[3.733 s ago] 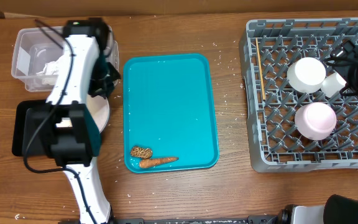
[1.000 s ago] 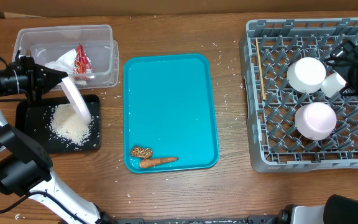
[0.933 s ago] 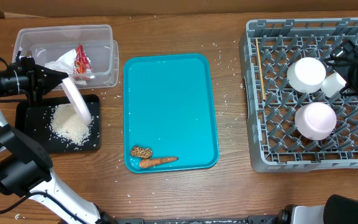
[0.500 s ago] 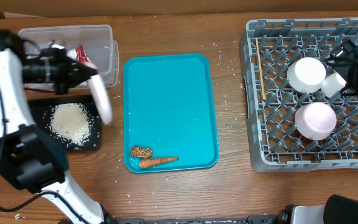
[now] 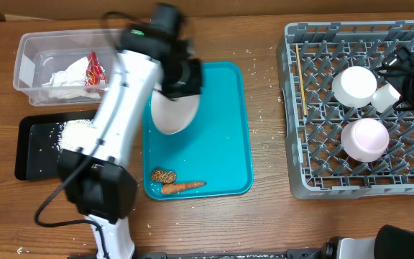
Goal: Sort waste into correct bins and load items into the dishwasher
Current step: 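Carry the emptied plate back and set it on the teal tray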
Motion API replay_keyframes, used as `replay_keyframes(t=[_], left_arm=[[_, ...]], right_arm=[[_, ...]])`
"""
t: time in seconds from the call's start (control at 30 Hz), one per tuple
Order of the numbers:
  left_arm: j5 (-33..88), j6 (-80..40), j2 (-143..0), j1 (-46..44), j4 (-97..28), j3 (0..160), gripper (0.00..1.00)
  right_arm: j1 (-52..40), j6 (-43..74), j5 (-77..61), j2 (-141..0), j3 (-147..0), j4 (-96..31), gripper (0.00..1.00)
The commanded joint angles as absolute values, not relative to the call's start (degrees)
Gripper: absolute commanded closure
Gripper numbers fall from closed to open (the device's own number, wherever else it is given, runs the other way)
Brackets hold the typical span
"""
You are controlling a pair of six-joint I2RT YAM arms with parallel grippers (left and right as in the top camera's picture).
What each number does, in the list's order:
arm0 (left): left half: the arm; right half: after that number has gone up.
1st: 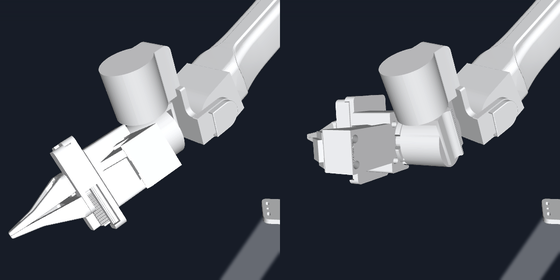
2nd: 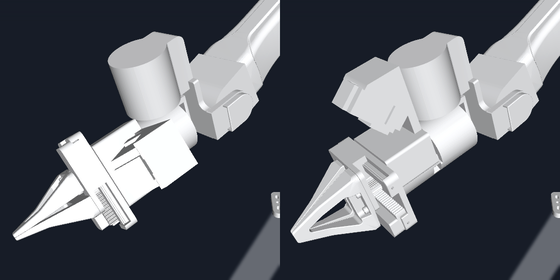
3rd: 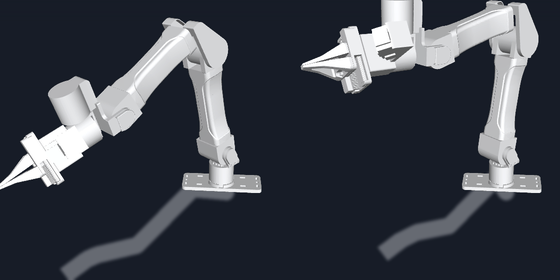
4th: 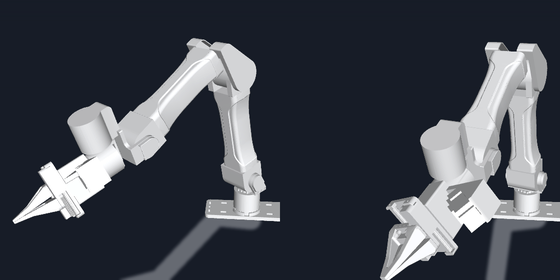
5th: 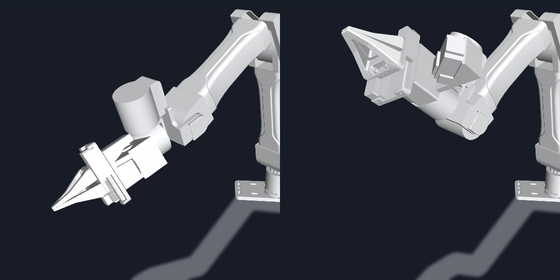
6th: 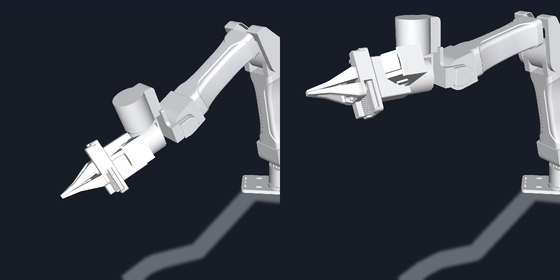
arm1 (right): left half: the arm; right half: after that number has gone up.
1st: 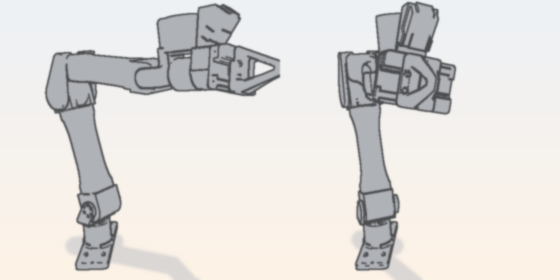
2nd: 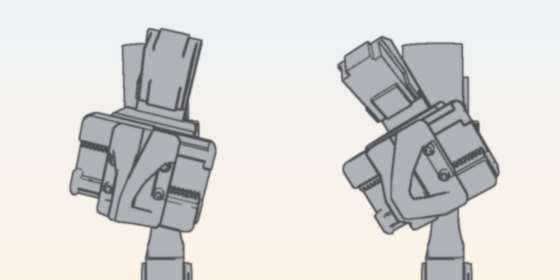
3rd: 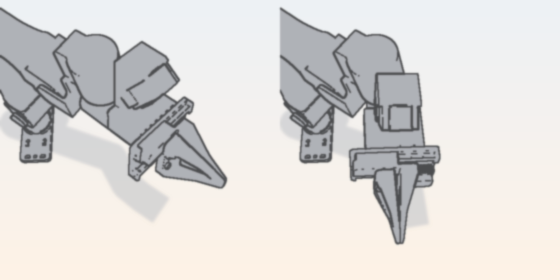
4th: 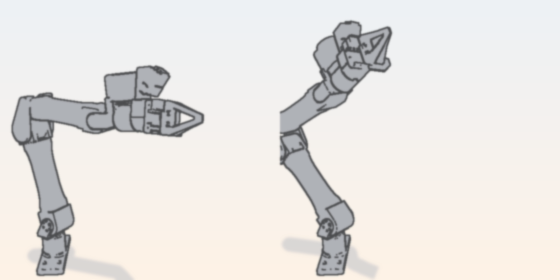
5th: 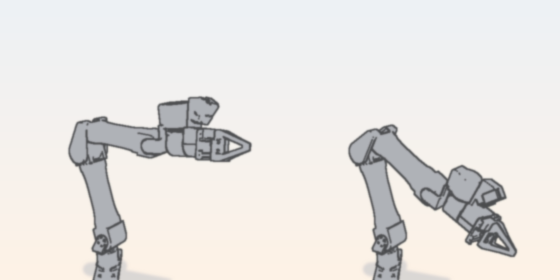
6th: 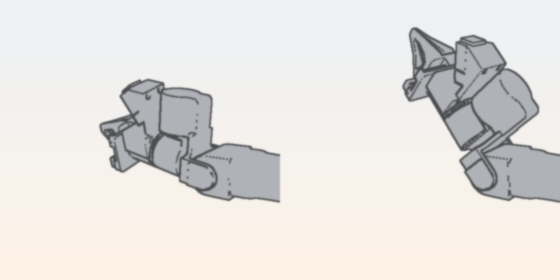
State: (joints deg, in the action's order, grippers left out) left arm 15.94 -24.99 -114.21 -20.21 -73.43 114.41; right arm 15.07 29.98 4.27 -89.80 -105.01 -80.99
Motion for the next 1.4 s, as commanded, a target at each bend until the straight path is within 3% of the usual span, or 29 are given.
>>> replay_keyframes(t=[0.0,0.17,0.33,0.87,1.1,1.37], left_arm=[[-9.19,-30.87,-113.34,-28.69,-69.67,114.32,0.96],[-21.82,-34.02,-116.22,-37.19,-67.64,114.24,0.96],[-30.13,-37.32,-120.38,-40.10,-67.66,113.67,0.96],[-22.81,-36.38,-131.07,-37.01,-63.02,113.67,0.95],[-22.85,-34.46,-131.24,-36.97,-64.66,113.99,0.51],[-21.67,-34.33,-130.08,-35.83,-73.36,120.38,0.50]], right_arm=[[15.14,30.26,4.19,-89.69,-105.82,-80.71,0.00],[15.14,30.26,4.19,-89.69,-105.82,-80.71,0.00],[15.14,30.26,4.19,-89.69,-105.82,-80.71,0.00],[15.14,30.26,4.19,-89.69,-105.82,-80.71,0.00],[15.14,30.26,4.19,-89.69,-105.82,-80.71,0.00],[15.14,30.26,4.19,-89.69,-105.82,-80.71,0.00]])
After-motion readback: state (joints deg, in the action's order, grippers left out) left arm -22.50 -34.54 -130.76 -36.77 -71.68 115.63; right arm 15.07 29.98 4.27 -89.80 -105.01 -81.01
